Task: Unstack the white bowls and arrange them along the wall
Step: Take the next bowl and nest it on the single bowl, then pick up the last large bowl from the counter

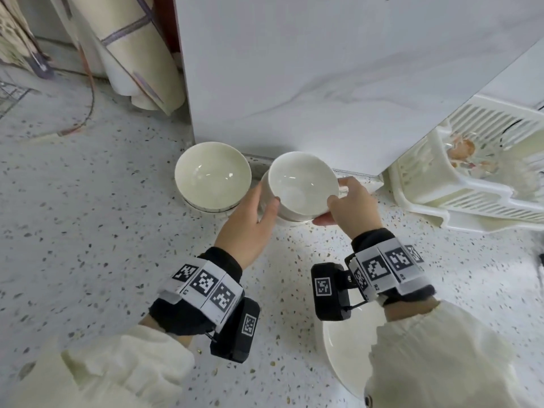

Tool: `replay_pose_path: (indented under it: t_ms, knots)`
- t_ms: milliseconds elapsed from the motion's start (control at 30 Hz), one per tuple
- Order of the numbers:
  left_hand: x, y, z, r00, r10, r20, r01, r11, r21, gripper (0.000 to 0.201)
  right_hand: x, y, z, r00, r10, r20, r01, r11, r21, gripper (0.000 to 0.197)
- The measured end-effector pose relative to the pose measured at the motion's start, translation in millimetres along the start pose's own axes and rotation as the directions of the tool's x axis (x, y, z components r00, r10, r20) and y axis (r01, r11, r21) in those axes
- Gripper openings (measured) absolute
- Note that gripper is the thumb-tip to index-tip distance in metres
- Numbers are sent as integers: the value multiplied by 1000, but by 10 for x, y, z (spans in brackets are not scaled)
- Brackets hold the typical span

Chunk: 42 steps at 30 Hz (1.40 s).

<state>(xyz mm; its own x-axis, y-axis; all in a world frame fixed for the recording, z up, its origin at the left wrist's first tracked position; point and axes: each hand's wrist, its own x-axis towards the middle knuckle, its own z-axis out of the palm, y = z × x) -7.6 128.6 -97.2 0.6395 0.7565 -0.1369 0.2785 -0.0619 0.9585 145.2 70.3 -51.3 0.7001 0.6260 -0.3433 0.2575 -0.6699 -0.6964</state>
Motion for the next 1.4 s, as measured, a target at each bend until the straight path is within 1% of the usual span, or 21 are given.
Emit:
replay_pose_path:
  t_ms: [133, 333, 567, 800, 900, 1000, 1100, 1200, 1267, 1367, 1400]
  knots:
    - [82, -56, 9, 999, -34, 29, 34, 999, 17, 48, 38, -17, 31, 1000, -6, -6, 6, 999, -45, 44]
    - [140, -49, 37, 999, -44, -7, 45, 998, 38, 40, 49, 2, 102, 1000, -7, 28, 9, 996, -87, 45]
    - [169, -60, 47, 997, -70, -12, 71, 995, 69, 43, 74, 24, 128, 999, 7, 49, -3, 997, -78, 46]
    - [161, -46, 68, 994, -102, -27, 104, 990, 90, 39, 21, 44, 86, 995, 22, 94, -18, 999, -46, 42]
    - [111, -36, 71, 995, -95, -29, 98, 989, 110, 38, -25, 64, -23, 993, 36, 109, -39, 999, 23, 42]
    - [-1, -2, 95, 998, -57, -28, 60, 991, 123, 41, -124, 105, -195, 994, 20, 110, -26, 998, 56, 41]
    - [-150, 25, 136, 999, -29, -35, 34, 987, 154, 50, -280, 198, -411, 993, 14, 119, -26, 995, 93, 34]
    - [-329, 53, 224, 998, -66, -23, 69, 975, 213, 55, -456, 369, -635, 994, 23, 105, -34, 993, 109, 27]
    - [-462, 92, 307, 995, -101, -25, 104, 968, 230, 54, -566, 531, -764, 998, 15, 62, -19, 998, 67, 26]
    - [-655, 163, 448, 994, -106, -25, 109, 960, 258, 48, -743, 803, -928, 1000, -15, -14, 13, 994, -105, 28]
    - [-715, 184, 500, 995, -101, -20, 103, 960, 260, 46, -813, 891, -966, 1000, -9, -22, 6, 991, -131, 30]
